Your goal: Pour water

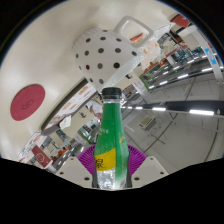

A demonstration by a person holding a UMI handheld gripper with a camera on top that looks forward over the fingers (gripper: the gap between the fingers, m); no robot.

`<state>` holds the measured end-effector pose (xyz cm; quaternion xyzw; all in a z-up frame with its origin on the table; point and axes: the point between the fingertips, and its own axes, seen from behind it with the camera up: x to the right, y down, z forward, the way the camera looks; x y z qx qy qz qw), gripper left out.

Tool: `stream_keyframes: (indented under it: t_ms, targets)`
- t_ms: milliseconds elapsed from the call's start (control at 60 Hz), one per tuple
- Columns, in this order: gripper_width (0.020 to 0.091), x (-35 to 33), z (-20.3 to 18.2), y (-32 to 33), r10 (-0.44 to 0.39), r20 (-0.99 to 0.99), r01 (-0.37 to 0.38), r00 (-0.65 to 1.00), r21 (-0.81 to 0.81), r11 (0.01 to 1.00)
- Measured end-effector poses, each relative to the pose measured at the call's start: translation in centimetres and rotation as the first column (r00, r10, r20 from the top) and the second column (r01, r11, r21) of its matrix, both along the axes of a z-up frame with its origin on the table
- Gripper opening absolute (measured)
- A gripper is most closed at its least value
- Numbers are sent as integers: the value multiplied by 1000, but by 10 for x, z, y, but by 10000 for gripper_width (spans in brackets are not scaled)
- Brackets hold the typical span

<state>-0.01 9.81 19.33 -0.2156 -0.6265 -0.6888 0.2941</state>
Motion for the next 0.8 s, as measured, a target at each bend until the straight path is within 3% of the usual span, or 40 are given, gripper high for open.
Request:
stream_keyframes:
  t_ms: [250, 317, 400, 467, 567, 683, 800]
  targets:
    - [383, -6, 5, -1, 32, 14, -32, 999, -4, 999]
    - [384, -10, 13, -3, 59, -103, -58, 993, 8, 998]
    - [383, -9, 32, -12, 87, -415, -73, 906, 48, 996]
    - [383, -1, 44, -23, 112, -737, -67, 667, 90, 994]
    - [385, 18, 30, -26, 57, -997, -127, 43, 51, 991]
    - [384, 0, -15, -33, -99, -841, -245, -532, 41, 969]
    - [382, 36, -43, -29, -246, -686, -338, -685, 0, 941]
